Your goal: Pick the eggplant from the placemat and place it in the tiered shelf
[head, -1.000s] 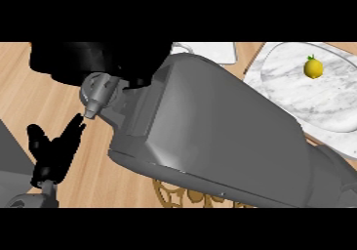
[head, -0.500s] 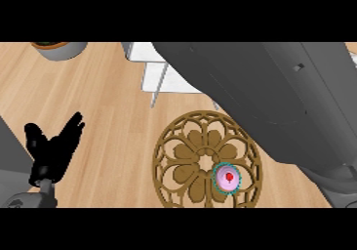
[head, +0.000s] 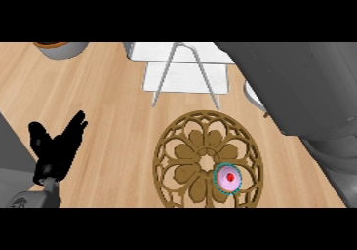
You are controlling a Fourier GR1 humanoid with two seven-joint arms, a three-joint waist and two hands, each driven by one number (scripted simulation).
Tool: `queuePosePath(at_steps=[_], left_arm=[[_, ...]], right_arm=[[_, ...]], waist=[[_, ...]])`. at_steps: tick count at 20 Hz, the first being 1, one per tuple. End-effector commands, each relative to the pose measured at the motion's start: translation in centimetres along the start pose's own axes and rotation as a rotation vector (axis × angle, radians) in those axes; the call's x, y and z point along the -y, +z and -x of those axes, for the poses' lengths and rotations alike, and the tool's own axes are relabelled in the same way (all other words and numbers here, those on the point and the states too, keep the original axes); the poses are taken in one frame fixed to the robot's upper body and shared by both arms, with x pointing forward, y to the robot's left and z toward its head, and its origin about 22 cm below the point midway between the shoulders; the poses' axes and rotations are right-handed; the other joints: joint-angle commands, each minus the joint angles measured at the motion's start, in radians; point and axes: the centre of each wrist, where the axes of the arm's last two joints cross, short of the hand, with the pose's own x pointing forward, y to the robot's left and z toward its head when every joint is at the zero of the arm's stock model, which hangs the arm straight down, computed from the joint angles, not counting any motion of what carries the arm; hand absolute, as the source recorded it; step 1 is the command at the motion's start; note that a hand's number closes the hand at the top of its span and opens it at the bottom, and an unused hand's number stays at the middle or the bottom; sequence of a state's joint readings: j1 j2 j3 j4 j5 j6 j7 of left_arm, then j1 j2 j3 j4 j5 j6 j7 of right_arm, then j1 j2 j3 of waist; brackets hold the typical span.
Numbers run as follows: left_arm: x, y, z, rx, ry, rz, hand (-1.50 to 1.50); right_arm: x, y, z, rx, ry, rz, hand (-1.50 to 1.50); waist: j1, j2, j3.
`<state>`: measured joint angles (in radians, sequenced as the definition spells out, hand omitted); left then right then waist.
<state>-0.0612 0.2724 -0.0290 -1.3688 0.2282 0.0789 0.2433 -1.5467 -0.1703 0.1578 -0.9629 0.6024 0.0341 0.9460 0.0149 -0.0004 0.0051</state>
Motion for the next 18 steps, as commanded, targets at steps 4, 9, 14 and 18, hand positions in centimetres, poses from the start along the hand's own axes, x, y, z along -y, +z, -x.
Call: queuePosePath(at_steps=[4,9,14,18], left_arm=[[-0.6,-1.1,0.3,-0.059,-0.001,-0.006,0.00],[1.9,-0.8,0.6,-0.048,-0.001,0.011,0.00],[0.3,-0.5,1.6,-0.052,-0.011,0.013,0.00],[0.2,-0.9,0.8,-0.047,-0.005,0.018,0.00]], right_arm=[[-1.3,-2.2,0.3,-0.018,0.043,0.010,1.50],[-2.7,-4.4,3.7,-0.012,0.048,0.018,1.50],[-2.6,-5.2,4.1,0.027,0.040,0.039,1.50],[-3.9,-5.6,4.4,0.050,0.009,0.030,1.50]], waist=[[0.004,0.008,-0.007],[0.004,0.008,-0.006],[0.007,0.008,-0.006],[0.015,0.012,-0.007]])
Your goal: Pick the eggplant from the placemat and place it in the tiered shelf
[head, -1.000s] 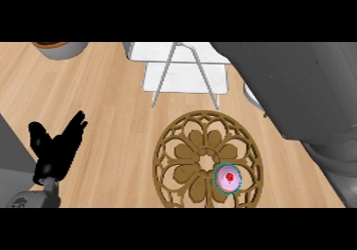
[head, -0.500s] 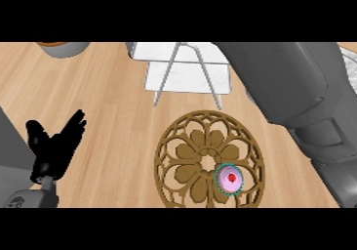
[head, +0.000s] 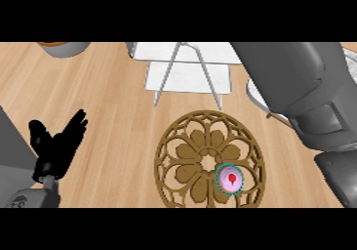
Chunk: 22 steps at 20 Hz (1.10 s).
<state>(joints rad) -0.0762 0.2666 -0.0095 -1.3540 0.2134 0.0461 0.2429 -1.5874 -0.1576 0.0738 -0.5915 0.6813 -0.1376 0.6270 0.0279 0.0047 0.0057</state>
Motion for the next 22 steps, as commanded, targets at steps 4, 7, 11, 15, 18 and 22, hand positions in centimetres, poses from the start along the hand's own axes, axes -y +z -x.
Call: queuePosePath(at_steps=[4,7,11,15,18,22], left_arm=[[1.4,0.2,2.2,-0.055,0.010,-0.009,0.00],[0.2,-0.4,0.3,-0.083,0.026,0.003,0.00],[1.9,-0.5,1.4,-0.051,0.011,-0.011,0.00],[1.9,0.1,1.8,-0.067,0.018,-0.023,0.00],[-0.1,0.9,1.7,-0.054,0.007,-0.002,0.00],[0.5,0.0,1.2,-0.069,0.019,-0.012,0.00]], right_arm=[[0.8,-0.2,-0.7,0.014,-0.005,-0.039,1.50],[-0.6,-0.3,-0.3,0.032,0.123,-0.029,1.50],[0.8,-1.1,1.0,-0.078,-0.169,0.080,-1.50],[1.8,-0.8,-0.4,-0.100,-0.286,0.099,-1.50],[2.8,-1.3,1.1,-0.096,-0.420,0.129,-1.50],[1.8,-0.8,1.2,-0.116,-0.588,0.143,-1.50]], waist=[[-0.012,-0.002,-0.007],[-0.007,0.002,-0.007],[-0.007,0.005,-0.007],[-0.004,0.002,-0.007],[-0.004,0.001,-0.006],[-0.014,-0.001,-0.006]])
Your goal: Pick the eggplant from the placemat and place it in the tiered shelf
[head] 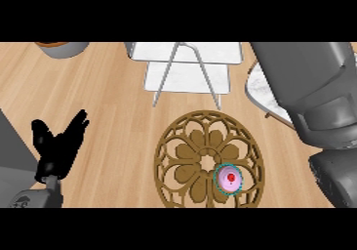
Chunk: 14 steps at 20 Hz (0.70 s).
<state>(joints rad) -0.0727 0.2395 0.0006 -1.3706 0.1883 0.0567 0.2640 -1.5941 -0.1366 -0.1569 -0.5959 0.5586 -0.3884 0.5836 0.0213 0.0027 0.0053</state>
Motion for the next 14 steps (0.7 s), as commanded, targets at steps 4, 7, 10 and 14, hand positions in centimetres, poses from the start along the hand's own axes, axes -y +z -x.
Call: queuePosePath(at_steps=[4,7,10,14], left_arm=[[0.6,-0.2,0.9,-0.053,0.011,-0.006,0.00],[0.5,0.0,1.4,-0.059,0.016,0.001,0.00],[-0.7,0.8,2.1,-0.066,0.012,-0.008,0.00],[-1.3,0.6,3.6,-0.081,0.024,-0.035,0.00]], right_arm=[[3.7,-1.0,-1.0,-0.030,-0.253,0.119,-1.50],[3.4,-0.8,0.0,-0.030,-0.247,0.226,-1.50],[6.6,-2.0,-0.9,-0.065,-0.189,0.341,-1.50],[10.8,-2.7,1.6,-0.095,-0.287,0.443,-1.50]], waist=[[-0.010,0.001,-0.006],[-0.019,-0.003,-0.006],[-0.019,-0.004,-0.007],[-0.045,-0.009,-0.005]])
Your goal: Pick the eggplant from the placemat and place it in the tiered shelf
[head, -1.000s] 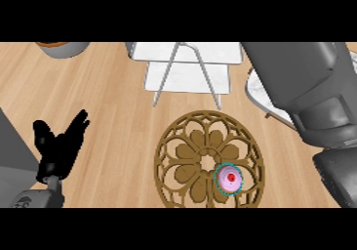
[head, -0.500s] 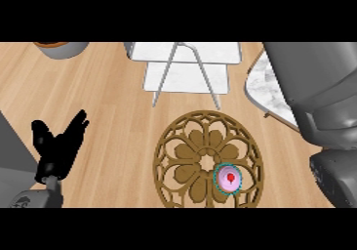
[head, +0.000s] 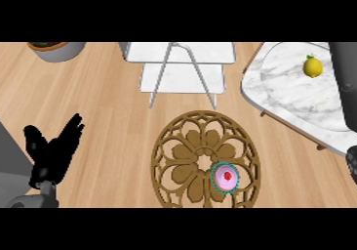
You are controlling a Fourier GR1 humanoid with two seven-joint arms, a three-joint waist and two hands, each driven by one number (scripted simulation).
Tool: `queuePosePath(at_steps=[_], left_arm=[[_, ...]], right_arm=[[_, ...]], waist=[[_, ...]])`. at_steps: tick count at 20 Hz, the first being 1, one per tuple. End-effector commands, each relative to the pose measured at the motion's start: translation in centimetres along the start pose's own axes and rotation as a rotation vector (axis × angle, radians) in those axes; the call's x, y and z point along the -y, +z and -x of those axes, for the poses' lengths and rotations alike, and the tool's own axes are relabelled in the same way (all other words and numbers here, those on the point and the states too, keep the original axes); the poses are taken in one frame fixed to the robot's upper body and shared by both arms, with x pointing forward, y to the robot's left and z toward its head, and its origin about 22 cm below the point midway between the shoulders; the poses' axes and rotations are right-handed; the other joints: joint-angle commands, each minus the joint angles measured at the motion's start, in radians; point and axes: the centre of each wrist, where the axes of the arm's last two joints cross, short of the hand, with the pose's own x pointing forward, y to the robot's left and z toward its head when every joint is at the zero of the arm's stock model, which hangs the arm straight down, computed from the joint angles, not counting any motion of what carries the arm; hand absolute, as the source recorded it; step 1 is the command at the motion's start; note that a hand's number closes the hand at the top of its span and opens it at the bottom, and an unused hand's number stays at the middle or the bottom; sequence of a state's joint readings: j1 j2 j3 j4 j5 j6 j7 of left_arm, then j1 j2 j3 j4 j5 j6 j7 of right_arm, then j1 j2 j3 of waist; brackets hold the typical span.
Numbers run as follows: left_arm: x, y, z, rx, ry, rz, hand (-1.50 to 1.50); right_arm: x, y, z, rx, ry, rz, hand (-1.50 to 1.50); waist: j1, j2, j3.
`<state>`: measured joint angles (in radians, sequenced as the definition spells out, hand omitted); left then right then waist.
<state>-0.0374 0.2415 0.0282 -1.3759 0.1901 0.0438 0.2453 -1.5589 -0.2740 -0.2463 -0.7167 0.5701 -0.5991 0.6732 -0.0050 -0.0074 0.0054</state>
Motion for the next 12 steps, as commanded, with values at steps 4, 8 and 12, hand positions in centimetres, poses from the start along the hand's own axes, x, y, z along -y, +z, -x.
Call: queuePosePath(at_steps=[4,8,12], left_arm=[[-1.0,-0.2,1.7,-0.082,0.006,-0.019,0.00],[-1.0,1.0,2.6,-0.076,0.019,-0.033,0.00],[1.6,0.8,0.8,-0.073,0.025,-0.010,0.00]], right_arm=[[7.0,-2.8,0.5,-0.061,-0.103,0.125,-1.50],[11.9,-3.7,3.3,-0.089,-0.076,0.071,-1.50],[15.4,-2.9,3.6,-0.055,-0.104,0.076,-1.50]], waist=[[-0.023,-0.002,-0.005],[-0.031,-0.007,-0.004],[-0.018,-0.003,-0.004]])
